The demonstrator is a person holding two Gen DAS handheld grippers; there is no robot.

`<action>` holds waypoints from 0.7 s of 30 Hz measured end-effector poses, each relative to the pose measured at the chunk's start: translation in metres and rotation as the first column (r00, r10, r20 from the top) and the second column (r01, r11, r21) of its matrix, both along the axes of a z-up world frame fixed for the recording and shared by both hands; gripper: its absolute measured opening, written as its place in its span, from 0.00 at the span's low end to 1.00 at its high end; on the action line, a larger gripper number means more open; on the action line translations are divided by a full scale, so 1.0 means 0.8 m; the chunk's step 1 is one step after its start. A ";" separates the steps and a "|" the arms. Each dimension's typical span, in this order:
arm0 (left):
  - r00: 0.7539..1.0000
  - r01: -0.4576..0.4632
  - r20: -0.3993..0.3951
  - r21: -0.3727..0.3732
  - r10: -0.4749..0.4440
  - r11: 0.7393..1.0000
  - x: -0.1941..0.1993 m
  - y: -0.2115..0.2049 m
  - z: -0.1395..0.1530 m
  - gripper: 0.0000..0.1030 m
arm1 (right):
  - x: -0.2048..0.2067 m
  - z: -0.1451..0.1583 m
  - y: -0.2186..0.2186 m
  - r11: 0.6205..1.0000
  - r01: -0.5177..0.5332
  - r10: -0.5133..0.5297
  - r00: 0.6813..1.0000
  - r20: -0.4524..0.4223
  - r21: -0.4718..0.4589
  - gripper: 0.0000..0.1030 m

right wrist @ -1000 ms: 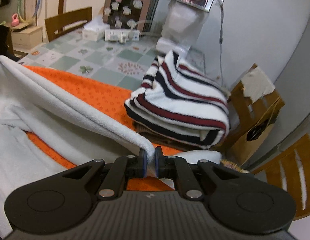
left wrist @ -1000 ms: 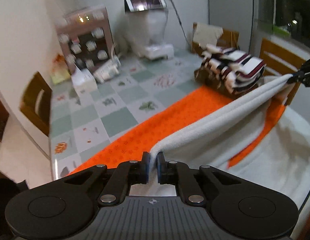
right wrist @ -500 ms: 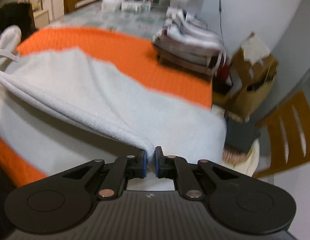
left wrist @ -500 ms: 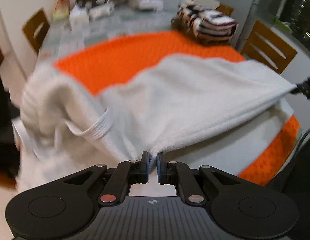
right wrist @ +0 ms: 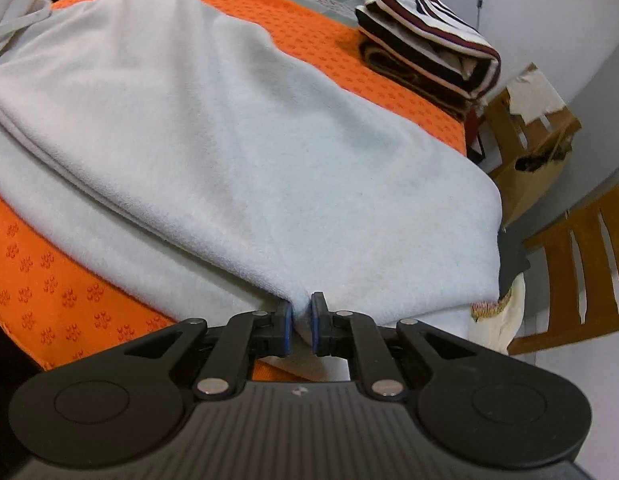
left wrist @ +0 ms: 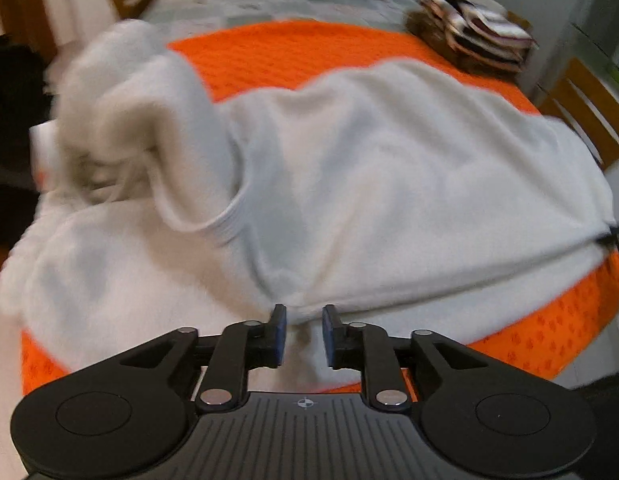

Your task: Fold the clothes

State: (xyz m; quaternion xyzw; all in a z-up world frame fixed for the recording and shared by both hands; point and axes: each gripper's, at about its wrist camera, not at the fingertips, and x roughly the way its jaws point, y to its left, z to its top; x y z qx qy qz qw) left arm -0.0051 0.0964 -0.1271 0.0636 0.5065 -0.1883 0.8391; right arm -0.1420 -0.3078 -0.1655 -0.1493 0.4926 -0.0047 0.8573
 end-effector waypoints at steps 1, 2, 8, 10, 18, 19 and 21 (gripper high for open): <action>0.999 -0.042 0.013 -0.001 0.042 0.999 -0.004 0.005 0.007 0.38 | -0.001 0.000 -0.001 1.000 -0.010 0.010 1.000 0.003 0.001 0.11; 0.995 -0.097 0.024 -0.008 0.098 0.995 -0.006 0.011 0.016 0.42 | -0.001 0.000 -0.002 1.000 -0.015 0.015 1.000 0.006 0.007 0.11; 0.922 -0.373 0.072 -0.091 0.379 0.923 0.008 0.046 0.052 0.60 | -0.004 0.002 -0.010 0.999 -0.039 0.039 0.999 0.009 0.035 0.11; 0.893 -0.435 0.068 -0.127 0.445 0.891 0.023 0.053 0.058 0.65 | -0.004 0.002 -0.011 0.998 -0.048 0.048 0.999 0.011 0.034 0.11; 0.790 -0.605 -0.005 -0.165 0.613 0.779 0.100 0.048 0.069 0.75 | -0.008 0.006 -0.004 0.999 -0.052 0.052 0.999 0.013 0.001 0.11; 0.767 -0.637 -0.012 -0.135 0.641 0.759 0.108 0.044 0.072 0.75 | -0.008 0.007 -0.002 0.999 -0.046 0.046 0.999 0.014 -0.002 0.11; 0.718 -0.696 -0.024 -0.073 0.696 0.715 0.126 0.037 0.078 0.75 | -0.009 0.007 -0.001 0.999 -0.035 0.035 0.999 0.016 -0.007 0.11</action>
